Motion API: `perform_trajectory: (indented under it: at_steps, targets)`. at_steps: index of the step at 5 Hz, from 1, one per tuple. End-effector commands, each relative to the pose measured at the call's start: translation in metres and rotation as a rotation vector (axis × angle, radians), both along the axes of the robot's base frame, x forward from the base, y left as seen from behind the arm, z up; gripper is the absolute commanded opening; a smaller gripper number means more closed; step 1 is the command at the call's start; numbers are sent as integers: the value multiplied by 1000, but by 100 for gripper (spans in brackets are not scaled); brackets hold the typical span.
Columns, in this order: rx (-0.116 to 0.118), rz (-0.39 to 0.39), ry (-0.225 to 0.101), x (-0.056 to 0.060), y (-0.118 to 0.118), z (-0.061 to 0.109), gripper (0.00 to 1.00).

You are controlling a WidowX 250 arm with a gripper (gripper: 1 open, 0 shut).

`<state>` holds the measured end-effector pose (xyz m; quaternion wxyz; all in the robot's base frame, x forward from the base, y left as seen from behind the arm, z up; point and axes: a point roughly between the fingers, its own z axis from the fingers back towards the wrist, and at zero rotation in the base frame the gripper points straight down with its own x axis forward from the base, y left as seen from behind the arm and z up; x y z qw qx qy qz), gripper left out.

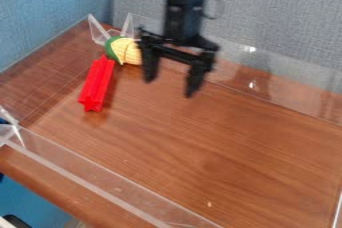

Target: Put the red object to the right side of the table

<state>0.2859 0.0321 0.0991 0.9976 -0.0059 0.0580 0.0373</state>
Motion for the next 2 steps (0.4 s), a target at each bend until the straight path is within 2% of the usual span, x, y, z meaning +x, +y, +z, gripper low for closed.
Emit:
perform_trajectory:
  at_steps: [1, 2]
  targets:
    - [5, 82, -47, -8, 44, -1, 100]
    - [1, 101, -58, -9, 78, -5, 100]
